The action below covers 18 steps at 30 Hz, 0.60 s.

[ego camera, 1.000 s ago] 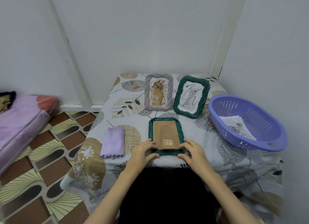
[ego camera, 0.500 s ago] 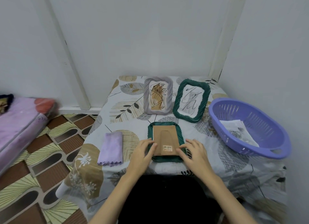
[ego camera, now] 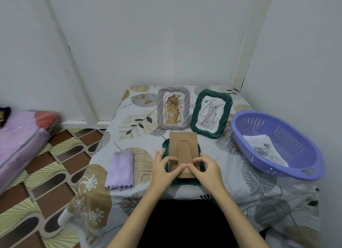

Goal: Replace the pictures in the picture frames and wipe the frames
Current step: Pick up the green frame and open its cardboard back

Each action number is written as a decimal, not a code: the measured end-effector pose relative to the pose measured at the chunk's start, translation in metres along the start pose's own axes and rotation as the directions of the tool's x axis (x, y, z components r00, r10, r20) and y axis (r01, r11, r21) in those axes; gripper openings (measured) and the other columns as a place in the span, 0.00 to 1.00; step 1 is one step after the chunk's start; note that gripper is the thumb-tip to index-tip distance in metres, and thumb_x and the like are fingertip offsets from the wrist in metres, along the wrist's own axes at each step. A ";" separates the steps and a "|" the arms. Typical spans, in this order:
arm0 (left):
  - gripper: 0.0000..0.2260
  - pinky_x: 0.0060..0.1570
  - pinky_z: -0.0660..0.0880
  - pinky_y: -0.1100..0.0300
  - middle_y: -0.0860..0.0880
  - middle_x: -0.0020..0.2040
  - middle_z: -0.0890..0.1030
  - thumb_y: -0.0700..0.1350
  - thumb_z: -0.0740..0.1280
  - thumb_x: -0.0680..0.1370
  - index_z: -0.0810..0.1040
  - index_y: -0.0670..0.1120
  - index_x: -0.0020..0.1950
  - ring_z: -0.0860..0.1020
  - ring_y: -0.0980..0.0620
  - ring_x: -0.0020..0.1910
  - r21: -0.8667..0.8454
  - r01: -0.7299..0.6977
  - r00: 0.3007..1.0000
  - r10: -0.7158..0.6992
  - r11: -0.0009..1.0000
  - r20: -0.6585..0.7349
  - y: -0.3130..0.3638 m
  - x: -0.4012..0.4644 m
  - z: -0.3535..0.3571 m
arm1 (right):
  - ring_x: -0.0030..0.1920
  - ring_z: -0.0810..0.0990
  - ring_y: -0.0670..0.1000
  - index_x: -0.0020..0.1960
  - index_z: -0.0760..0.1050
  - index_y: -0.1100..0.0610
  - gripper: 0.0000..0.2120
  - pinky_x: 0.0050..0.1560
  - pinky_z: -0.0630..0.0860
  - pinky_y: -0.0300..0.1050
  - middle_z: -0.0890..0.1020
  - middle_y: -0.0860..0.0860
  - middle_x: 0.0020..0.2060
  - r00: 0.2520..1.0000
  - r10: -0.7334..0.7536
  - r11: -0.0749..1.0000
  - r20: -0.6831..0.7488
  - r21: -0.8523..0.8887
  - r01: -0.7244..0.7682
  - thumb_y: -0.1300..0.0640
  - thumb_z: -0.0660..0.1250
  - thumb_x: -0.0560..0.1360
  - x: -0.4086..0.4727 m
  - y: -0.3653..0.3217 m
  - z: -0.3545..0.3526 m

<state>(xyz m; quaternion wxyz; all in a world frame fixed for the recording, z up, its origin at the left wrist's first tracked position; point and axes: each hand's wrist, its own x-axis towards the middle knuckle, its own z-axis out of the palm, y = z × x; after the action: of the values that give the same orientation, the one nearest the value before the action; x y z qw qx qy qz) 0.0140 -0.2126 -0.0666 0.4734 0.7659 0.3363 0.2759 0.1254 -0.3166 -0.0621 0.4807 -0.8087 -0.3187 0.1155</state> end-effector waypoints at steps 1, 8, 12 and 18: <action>0.08 0.69 0.52 0.61 0.48 0.73 0.63 0.46 0.74 0.69 0.77 0.53 0.43 0.53 0.51 0.75 -0.014 -0.005 1.000 0.005 1.000 0.013 0.002 0.000 -0.001 | 0.63 0.73 0.52 0.40 0.77 0.54 0.07 0.60 0.67 0.42 0.79 0.56 0.54 1.000 0.004 1.000 -0.001 0.026 -0.004 0.57 0.75 0.67 0.000 -0.001 -0.001; 0.16 0.55 0.66 0.74 0.55 0.62 0.71 0.42 0.76 0.67 0.76 0.50 0.52 0.70 0.54 0.65 -0.176 -0.021 0.999 0.026 0.984 0.027 0.010 0.001 -0.004 | 0.61 0.75 0.50 0.40 0.76 0.50 0.09 0.55 0.67 0.37 0.78 0.54 0.57 1.000 0.025 0.987 -0.015 0.161 -0.022 0.60 0.75 0.66 -0.003 -0.010 -0.007; 0.34 0.43 0.78 0.67 0.56 0.58 0.73 0.31 0.74 0.67 0.63 0.52 0.66 0.79 0.59 0.50 -0.511 0.082 0.996 -0.091 0.856 0.008 0.020 0.001 -0.011 | 0.48 0.80 0.46 0.52 0.72 0.48 0.20 0.46 0.77 0.37 0.79 0.49 0.53 0.999 0.004 0.928 0.038 0.372 -0.017 0.67 0.72 0.68 -0.001 -0.022 -0.006; 0.19 0.51 0.79 0.57 0.50 0.48 0.83 0.29 0.70 0.68 0.77 0.42 0.57 0.82 0.57 0.44 -0.561 0.066 0.992 -0.115 0.825 -0.052 0.018 0.008 -0.031 | 0.58 0.75 0.49 0.62 0.72 0.48 0.14 0.59 0.74 0.45 0.76 0.47 0.61 0.993 -0.054 0.952 0.109 0.307 0.018 0.55 0.63 0.77 0.012 -0.053 0.003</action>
<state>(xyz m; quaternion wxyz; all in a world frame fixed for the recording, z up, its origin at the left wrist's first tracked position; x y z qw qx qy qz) 0.0012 -0.1954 -0.0371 0.6744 0.5655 0.2964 0.3709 0.1117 -0.2893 -0.0166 0.5825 -0.7107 -0.3392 0.2013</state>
